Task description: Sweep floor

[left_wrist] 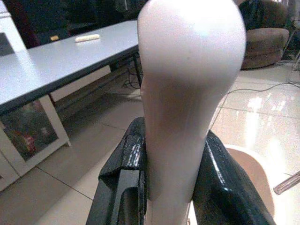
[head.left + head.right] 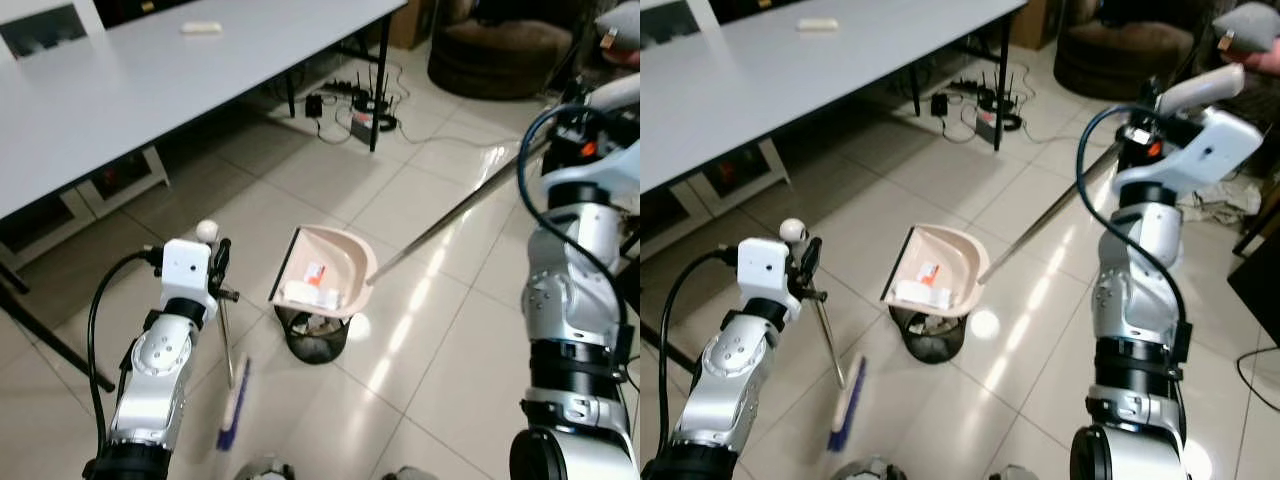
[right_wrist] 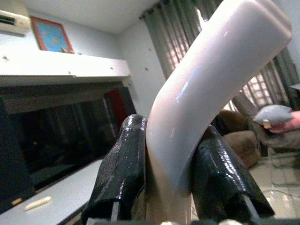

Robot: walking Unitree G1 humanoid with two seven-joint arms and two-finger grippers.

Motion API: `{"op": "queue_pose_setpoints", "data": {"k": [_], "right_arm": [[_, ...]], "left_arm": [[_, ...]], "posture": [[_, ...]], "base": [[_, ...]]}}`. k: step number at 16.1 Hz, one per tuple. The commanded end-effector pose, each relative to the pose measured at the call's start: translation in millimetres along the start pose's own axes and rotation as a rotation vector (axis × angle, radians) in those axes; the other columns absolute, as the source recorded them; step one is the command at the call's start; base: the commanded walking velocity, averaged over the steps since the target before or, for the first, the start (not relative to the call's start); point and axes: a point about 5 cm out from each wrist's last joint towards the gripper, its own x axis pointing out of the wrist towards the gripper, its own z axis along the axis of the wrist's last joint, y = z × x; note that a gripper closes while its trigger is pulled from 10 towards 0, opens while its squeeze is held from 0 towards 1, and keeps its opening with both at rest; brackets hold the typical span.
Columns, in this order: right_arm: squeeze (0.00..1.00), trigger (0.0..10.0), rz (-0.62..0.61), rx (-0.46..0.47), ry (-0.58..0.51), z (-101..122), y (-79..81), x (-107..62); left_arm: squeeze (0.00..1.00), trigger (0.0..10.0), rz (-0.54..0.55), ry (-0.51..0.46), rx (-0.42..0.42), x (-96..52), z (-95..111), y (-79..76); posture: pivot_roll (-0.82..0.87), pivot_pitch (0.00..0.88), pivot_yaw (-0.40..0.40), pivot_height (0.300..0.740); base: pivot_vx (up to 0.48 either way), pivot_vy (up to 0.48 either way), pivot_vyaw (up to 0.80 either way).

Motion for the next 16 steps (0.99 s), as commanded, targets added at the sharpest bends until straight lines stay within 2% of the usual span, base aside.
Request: {"op": "queue_pose_setpoints", "data": {"k": [1, 2, 5, 8, 9, 12, 16], "right_arm": [[0.0, 10.0, 0.067, -0.017, -0.085, 9.2, 14.0, 9.2], [0.0, 10.0, 0.106, -0.065, -0.1, 6.7, 19.5, 10.2], [0.0, 10.0, 0.198, -0.134, -0.129, 0.6, 35.2, 12.2], [0.0, 10.0, 0.379, -0.196, -0.174, -12.3, 69.8, 13.3], [0.0, 10.0, 0.401, -0.204, -0.181, -13.7, 73.9, 13.0], [0.0, 10.0, 0.546, -0.268, -0.222, -21.4, 99.4, 7.4], [0.0, 10.0, 0.686, -0.263, -0.24, -31.2, 121.7, -7.3]], "left_arm": [[0.0, 10.0, 0.006, -0.033, 0.017, 1.9, 7.8, 1.7], [0.0, 10.0, 0.005, -0.033, 0.017, 1.8, 7.7, 1.5], [0.0, 10.0, 0.003, -0.032, 0.019, 1.5, 7.6, 1.8], [0.0, 10.0, 0.001, -0.033, 0.024, 1.7, 8.1, 2.5], [0.0, 10.0, 0.001, -0.033, 0.024, 1.7, 8.2, 2.5], [0.0, 10.0, 0.003, -0.035, 0.027, 0.9, 8.5, 3.2], [0.0, 10.0, 0.003, -0.036, 0.028, 1.6, 9.0, 3.4]], "posture": [[0.04, 0.052, 0.049, 0.74], [0.04, 0.052, 0.049, 0.74], [0.05, 0.051, 0.049, 0.74], [0.06, 0.049, 0.047, 0.74], [0.06, 0.049, 0.047, 0.74], [0.06, 0.048, 0.046, 0.74], [0.07, 0.051, 0.045, 0.74]], "base": [[0.0, 0.0, 0.0], [0.0, 0.0, 0.0], [0.0, 0.0, 0.0], [0.0, 0.0, 0.0], [0.0, 0.0, 0.0], [0.0, 0.0, 0.0], [0.0, 0.0, 0.0]]}}
